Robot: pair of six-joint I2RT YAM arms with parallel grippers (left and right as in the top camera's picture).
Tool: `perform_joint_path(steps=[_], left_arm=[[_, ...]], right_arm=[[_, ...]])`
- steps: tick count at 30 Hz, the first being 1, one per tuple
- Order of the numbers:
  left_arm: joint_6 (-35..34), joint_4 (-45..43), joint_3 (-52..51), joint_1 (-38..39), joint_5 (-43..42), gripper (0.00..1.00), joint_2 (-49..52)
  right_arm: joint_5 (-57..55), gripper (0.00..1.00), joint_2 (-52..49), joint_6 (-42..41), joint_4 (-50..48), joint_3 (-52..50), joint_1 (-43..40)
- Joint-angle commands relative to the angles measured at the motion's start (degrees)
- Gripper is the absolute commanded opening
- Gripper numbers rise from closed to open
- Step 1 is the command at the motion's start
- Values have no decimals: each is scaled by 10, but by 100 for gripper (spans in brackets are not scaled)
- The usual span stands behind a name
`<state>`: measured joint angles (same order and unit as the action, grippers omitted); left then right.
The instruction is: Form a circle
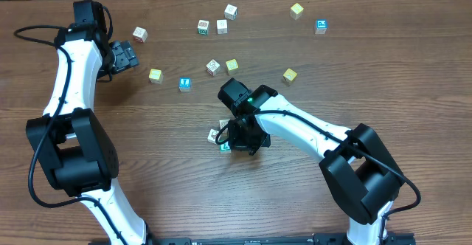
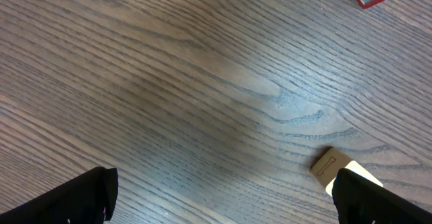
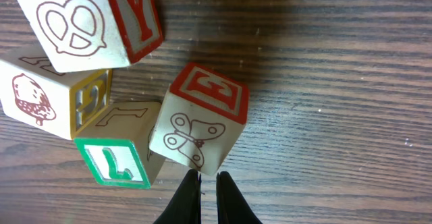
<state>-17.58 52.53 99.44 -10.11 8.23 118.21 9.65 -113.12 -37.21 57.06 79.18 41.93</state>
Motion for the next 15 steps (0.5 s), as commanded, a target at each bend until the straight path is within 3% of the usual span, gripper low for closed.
perform_joint_path(steps=[1,15], left_arm=[[5,-1,-3,4,3,100,-6],[5,-1,-3,4,3,100,-6]], right_arm=[[1,8,-11,19,3,-5,-11],[10,9,-11,73,-2,-5,-23]])
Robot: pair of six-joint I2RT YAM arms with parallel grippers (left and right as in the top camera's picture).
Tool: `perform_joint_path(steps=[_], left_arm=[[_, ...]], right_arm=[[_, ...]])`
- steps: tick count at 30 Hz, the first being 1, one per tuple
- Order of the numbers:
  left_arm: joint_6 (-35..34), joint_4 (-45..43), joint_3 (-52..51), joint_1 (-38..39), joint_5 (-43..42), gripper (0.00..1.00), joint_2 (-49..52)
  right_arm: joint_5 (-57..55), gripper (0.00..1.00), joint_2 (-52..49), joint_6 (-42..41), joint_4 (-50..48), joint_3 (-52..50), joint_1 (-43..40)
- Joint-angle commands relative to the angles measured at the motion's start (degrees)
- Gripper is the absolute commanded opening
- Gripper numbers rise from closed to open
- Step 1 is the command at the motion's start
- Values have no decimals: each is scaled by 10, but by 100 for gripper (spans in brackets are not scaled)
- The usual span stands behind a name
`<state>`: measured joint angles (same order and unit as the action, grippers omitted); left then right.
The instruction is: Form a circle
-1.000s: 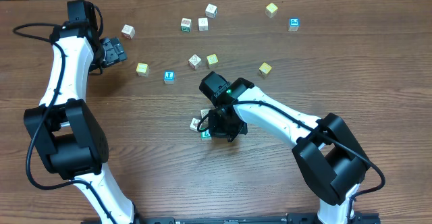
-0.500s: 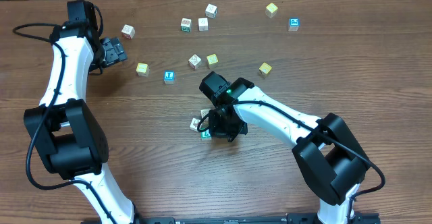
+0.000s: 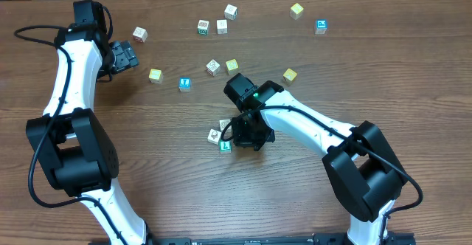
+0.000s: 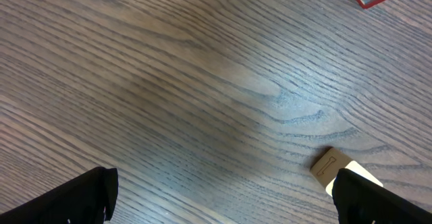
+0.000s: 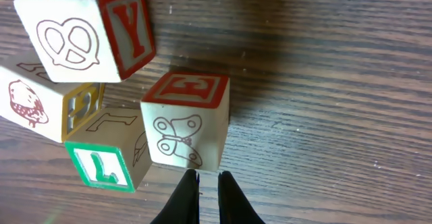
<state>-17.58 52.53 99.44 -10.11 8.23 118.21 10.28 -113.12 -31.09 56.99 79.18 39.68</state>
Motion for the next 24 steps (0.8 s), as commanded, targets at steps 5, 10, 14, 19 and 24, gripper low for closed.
perform_joint_path(steps=[5,10,14,19,24], left_arm=[[5,-1,-3,4,3,100,-6],[5,-1,-3,0,3,100,-6],[5,-1,-3,4,3,100,-6],[5,-1,-3,4,3,100,-6],[5,-1,-3,4,3,100,-6]], right_arm=[[5,9,-11,12,-1,-5,-1],[18,9,-11,12,-2,-5,-1],[18,9,-11,12,-2,-5,-1],[18,10,-11,12,-3,-2,-1],[17,11,-11,45,37,56,-2]])
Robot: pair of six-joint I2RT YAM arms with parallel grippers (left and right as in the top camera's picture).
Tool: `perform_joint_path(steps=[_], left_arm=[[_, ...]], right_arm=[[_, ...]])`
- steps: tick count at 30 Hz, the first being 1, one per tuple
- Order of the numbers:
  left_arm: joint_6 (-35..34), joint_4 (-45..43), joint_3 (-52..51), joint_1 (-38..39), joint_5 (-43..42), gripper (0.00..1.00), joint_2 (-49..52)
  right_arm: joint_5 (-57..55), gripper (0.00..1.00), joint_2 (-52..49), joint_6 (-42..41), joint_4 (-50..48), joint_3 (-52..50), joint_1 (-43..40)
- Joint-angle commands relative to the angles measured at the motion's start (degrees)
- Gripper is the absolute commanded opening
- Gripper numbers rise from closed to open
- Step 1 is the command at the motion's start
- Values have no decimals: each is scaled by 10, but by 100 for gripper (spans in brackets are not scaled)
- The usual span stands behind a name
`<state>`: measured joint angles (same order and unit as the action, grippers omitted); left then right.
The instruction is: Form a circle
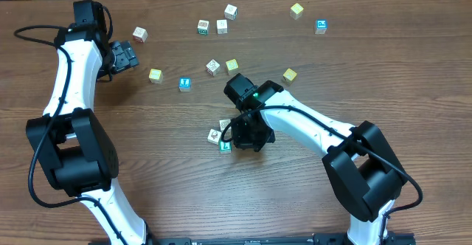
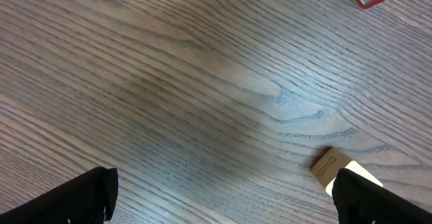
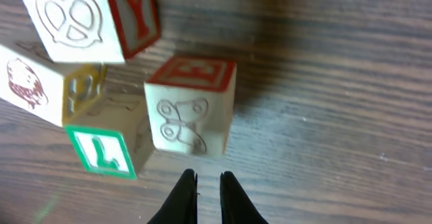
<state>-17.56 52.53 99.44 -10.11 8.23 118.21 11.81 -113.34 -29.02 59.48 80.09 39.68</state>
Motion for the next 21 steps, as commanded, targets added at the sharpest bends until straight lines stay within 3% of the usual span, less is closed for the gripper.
perform_joint_path(steps=[1,7,13,18,20,21], left_arm=[[4,-1,-3,4,3,100,-6],[4,-1,-3,3,3,100,-6],[4,-1,-3,4,3,100,-6],[4,-1,-3,4,3,100,-6],[4,-1,-3,4,3,99,-6],[4,-1,-3,4,3,100,-6]], right_arm=[[-5,12,-9,25,22,62,-2],[-86,18,-9,18,73,108,-2],[-116,17,-9,3,73,100,-3],[-123,24,-9,5,57,100,-4],[-125,23,-9,20,46,100,-4],[-134,16,-9,23,42,100,-5]])
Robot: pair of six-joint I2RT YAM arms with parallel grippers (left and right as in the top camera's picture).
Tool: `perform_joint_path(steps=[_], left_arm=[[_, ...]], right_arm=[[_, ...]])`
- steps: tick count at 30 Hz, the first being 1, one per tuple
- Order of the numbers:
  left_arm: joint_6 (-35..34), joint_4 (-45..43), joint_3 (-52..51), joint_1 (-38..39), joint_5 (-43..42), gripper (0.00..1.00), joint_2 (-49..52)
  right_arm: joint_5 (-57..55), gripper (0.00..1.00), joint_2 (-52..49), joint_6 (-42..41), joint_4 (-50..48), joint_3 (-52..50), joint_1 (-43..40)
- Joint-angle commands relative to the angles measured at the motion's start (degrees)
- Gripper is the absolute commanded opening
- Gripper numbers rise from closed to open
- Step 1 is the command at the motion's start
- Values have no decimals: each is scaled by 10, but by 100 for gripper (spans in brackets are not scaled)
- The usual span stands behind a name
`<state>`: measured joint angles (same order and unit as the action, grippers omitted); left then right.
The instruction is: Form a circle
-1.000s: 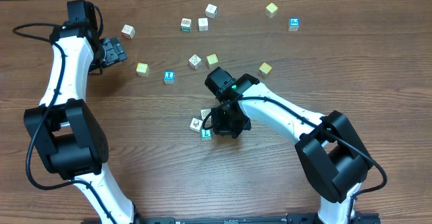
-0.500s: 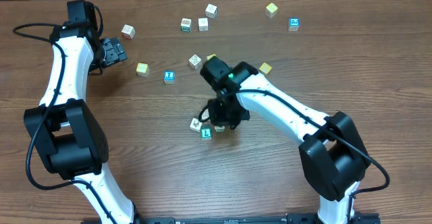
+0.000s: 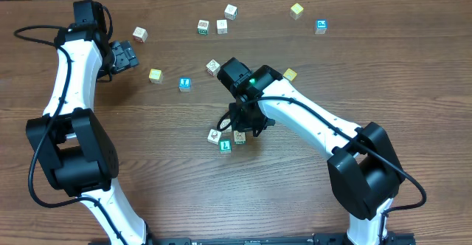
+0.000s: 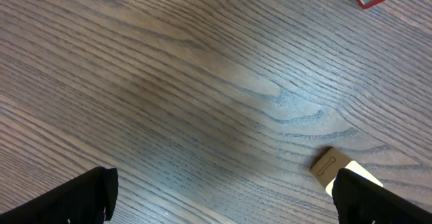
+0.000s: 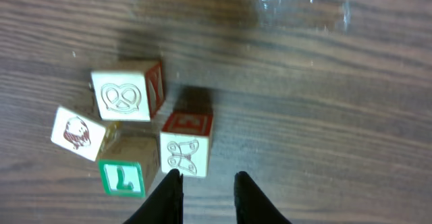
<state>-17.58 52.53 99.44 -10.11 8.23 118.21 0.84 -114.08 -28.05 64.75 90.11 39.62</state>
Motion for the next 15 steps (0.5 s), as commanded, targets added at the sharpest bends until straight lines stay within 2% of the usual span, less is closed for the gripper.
perform_joint_path(steps=[1,3,15], left_arm=[[5,-1,-3,4,3,100,-6],[5,-1,-3,4,3,100,-6],[5,-1,-3,4,3,100,-6]], right_arm=[[-33,10,-2,14,-13,0,-5],[-43,4,-2,13,-16,0,-9],[-2,4,-2,12,-66,0,-26]])
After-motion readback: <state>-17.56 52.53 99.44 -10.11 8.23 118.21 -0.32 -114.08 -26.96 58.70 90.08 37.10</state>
